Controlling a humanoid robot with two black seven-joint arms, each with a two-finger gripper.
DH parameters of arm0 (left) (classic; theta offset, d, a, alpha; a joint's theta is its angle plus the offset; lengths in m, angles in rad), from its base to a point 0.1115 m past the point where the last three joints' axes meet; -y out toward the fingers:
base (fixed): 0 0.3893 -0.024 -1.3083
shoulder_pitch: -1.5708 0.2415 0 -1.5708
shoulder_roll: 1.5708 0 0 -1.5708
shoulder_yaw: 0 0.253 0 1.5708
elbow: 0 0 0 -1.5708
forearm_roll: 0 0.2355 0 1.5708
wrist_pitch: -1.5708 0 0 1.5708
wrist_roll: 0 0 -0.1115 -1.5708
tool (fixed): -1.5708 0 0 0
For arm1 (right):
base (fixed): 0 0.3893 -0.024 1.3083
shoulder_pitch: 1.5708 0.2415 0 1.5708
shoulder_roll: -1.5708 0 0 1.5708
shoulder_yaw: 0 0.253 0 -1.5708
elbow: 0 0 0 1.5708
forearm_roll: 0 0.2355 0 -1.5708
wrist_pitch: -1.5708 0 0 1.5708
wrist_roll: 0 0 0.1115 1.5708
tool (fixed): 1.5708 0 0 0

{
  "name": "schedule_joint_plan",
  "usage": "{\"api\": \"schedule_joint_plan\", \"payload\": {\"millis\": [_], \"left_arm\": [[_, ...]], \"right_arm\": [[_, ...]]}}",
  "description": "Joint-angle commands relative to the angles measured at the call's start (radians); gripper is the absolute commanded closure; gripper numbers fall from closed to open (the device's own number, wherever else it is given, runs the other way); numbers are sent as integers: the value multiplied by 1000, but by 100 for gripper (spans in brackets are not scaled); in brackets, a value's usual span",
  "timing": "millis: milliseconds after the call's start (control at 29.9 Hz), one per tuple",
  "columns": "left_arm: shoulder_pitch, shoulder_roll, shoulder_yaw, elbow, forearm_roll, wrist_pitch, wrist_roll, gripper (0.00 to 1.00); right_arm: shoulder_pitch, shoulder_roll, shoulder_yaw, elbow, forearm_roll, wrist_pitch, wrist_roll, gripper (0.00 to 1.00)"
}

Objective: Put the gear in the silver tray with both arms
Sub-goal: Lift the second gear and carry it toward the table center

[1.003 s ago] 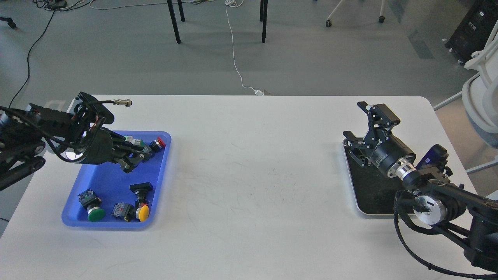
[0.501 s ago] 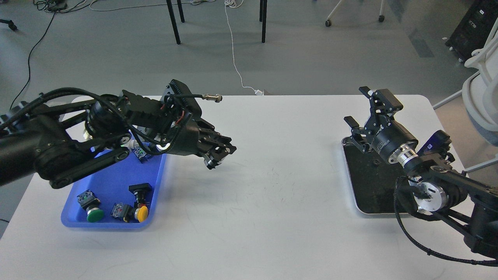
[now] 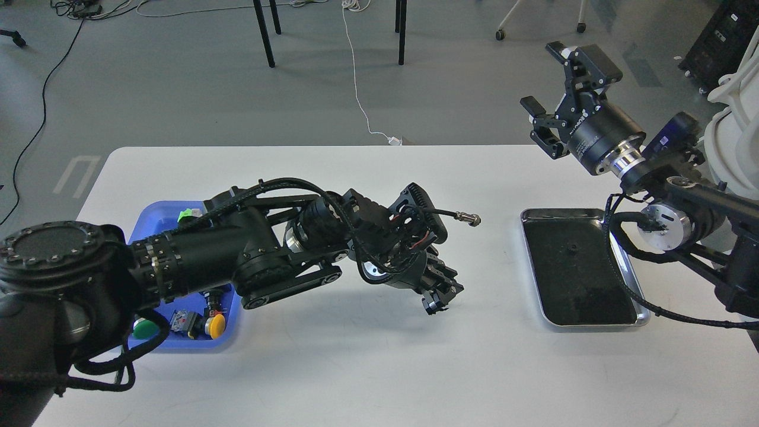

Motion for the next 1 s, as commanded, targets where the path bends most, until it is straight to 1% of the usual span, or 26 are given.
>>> {"api": "schedule_joint_plan", "payload": {"millis": [0, 100, 435, 602, 836, 969], "left_arm": [[1, -14, 17, 16, -2, 0, 0, 83], [10, -14, 23, 17, -8, 0, 0, 83], [27, -14, 32, 37, -5, 0, 2, 82], [56, -14, 31, 53, -6, 0, 0, 79], [72, -14, 32, 63, -3, 0, 0, 63], [72, -14, 31, 68, -2, 0, 0, 51]], "right_arm": [[29, 24, -39, -4, 2, -4, 0, 3], [20, 37, -42, -9, 2, -4, 0, 3], [13, 24, -42, -9, 2, -2, 0, 3], [12, 23, -42, -9, 2, -4, 0, 3], [1, 24, -44, -9, 1, -5, 0, 3], [-5, 23, -44, -6, 1, -4, 0, 3]]}}
